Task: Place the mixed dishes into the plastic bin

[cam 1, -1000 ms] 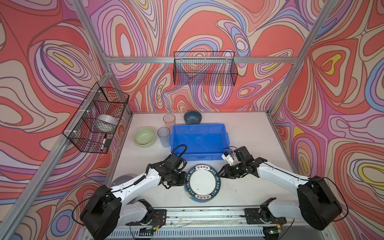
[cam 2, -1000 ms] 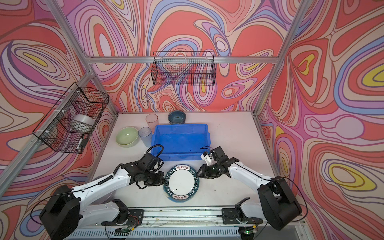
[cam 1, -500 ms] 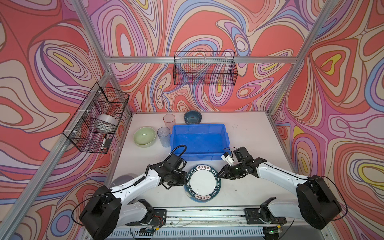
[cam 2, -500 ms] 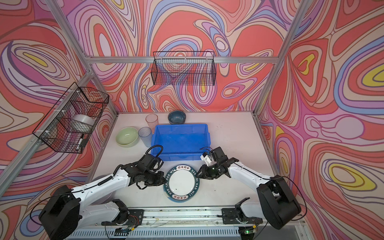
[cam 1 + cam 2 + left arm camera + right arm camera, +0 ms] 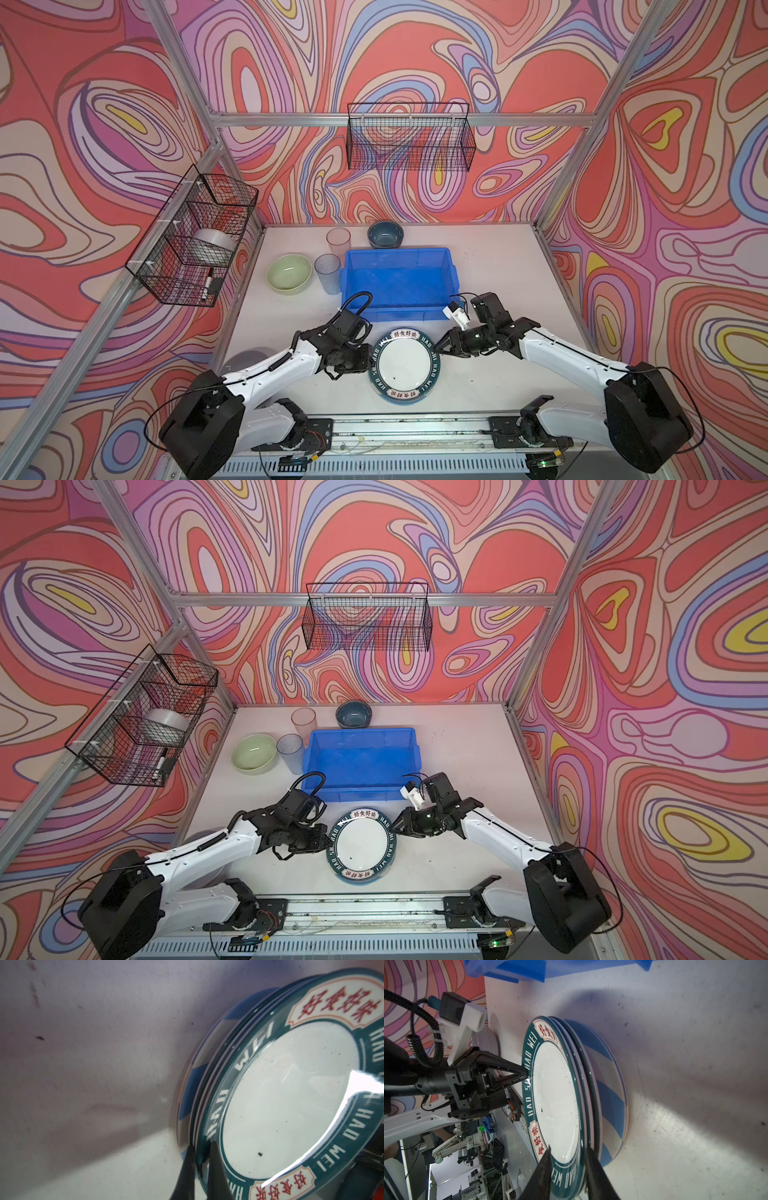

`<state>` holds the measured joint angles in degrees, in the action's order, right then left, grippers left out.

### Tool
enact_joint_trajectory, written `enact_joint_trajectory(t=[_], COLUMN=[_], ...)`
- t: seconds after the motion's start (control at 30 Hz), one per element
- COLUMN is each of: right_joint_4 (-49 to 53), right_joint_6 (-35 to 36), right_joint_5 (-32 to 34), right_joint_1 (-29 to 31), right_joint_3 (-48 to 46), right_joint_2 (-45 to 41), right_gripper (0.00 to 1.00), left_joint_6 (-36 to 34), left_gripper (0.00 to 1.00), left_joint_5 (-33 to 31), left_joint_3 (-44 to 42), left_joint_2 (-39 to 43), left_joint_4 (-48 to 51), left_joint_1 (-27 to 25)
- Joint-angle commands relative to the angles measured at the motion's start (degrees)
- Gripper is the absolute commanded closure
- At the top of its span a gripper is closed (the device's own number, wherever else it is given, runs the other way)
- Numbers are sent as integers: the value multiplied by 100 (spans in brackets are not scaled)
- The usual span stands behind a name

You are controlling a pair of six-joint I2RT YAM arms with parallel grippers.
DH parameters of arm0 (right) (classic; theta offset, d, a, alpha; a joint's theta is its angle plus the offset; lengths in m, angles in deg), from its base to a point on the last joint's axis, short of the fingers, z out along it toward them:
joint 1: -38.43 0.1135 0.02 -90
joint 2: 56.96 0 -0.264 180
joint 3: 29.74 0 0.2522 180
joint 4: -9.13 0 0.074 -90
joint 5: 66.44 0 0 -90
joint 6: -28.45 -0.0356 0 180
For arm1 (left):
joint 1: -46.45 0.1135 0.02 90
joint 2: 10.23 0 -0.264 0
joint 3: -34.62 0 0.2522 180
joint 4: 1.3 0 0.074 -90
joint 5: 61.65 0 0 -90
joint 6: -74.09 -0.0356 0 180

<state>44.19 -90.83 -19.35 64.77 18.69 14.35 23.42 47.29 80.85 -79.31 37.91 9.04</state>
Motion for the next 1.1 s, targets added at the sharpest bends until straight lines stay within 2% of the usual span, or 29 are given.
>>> enact_joint_trajectory(t=[0.0, 0.37, 0.9, 1.07], right_joint_4=[-293, -365, 185, 656], right_joint_6=[-48, -60, 124, 319], right_joint_5=[-404, -498, -401, -86], right_joint_1=[67, 72, 70, 69], right_joint_3=[-57, -35, 233, 435], right_joint_2=[-4, 84, -185, -111], right_gripper=[70, 72, 72, 71], left_joint_6=[46, 27, -9, -51], left_gripper=[100, 100, 100, 100], left_joint_5=[-44, -50, -143, -158], left_joint_3=[-206, -180, -166, -136], left_joint_2=[-168, -133, -274, -265], left_joint_4=[33, 8, 1, 74], left_joint_1=[-38, -38, -38, -38])
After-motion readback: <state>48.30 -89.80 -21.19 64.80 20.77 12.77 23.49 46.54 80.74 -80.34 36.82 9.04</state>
